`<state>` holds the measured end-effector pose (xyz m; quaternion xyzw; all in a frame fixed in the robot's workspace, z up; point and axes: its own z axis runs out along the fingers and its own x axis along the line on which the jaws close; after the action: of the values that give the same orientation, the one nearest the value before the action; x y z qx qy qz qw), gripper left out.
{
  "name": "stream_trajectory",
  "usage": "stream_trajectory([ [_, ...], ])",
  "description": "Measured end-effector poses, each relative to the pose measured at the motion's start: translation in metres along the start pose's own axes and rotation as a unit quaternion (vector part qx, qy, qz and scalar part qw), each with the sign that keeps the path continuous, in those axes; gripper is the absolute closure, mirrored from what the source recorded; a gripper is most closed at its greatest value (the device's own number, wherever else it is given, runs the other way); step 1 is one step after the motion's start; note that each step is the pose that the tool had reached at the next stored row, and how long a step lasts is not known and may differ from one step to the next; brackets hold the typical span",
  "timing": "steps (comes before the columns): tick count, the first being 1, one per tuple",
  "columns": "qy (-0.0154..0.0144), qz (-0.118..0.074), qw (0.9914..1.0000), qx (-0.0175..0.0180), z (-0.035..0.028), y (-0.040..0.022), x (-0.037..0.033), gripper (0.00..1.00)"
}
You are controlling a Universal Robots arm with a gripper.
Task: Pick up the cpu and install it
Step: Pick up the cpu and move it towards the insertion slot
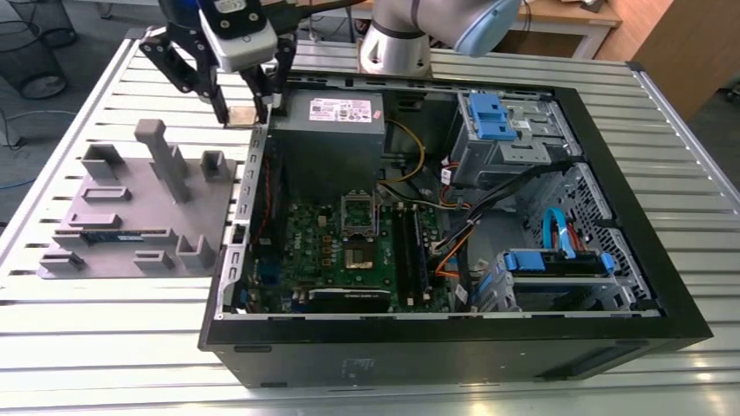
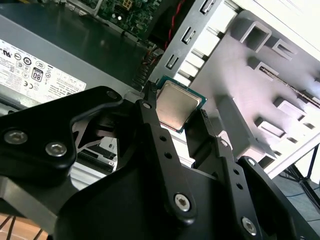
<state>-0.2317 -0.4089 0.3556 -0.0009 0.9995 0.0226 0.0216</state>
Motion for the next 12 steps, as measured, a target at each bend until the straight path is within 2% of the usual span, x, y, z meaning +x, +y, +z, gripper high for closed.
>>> stream_trajectory([
  [12,0.0000,0.000,1.00000,0.0000,0.0014,-0.0001,-0.0275,0.53],
])
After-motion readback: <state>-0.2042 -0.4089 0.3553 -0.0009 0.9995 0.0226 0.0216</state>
